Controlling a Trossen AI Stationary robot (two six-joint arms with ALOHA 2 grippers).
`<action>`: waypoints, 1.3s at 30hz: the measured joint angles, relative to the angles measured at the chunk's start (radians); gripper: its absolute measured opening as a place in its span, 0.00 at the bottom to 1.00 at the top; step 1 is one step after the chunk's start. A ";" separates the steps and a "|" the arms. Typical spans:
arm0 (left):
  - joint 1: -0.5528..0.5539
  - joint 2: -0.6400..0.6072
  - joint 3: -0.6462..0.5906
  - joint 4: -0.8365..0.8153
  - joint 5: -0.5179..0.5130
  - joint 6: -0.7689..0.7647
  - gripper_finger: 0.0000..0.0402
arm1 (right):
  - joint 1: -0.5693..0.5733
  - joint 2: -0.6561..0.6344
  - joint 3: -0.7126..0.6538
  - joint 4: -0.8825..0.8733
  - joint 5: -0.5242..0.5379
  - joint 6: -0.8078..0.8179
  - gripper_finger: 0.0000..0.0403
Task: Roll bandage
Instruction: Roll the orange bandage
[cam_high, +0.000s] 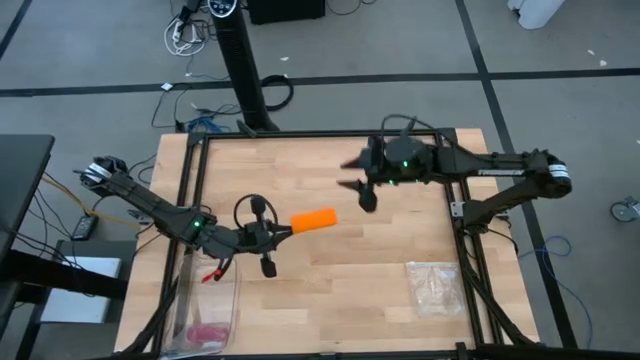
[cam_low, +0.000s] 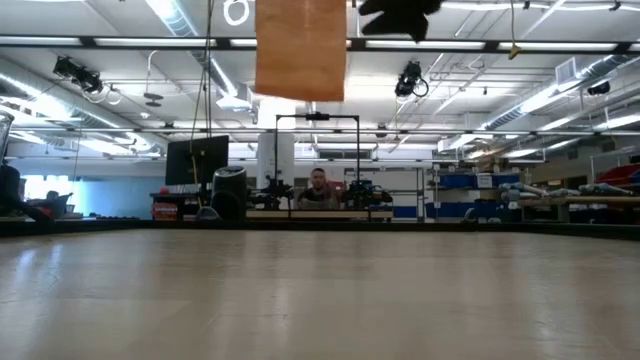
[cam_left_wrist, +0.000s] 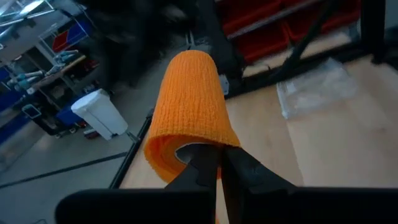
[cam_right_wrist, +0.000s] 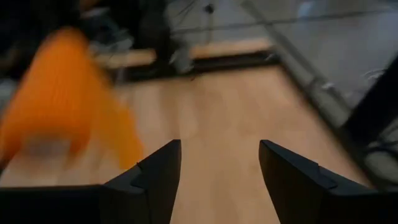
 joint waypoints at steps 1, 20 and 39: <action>0.000 -0.010 0.002 0.000 0.000 -0.006 0.03 | 0.014 -0.016 -0.039 0.011 -0.007 0.012 0.54; 0.053 -0.095 0.038 0.012 0.139 -0.092 0.03 | 0.122 0.099 -0.417 0.949 -0.117 0.043 0.62; 0.064 -0.111 0.037 0.067 0.081 0.010 0.03 | 0.139 0.333 -0.310 1.080 -0.116 0.048 0.04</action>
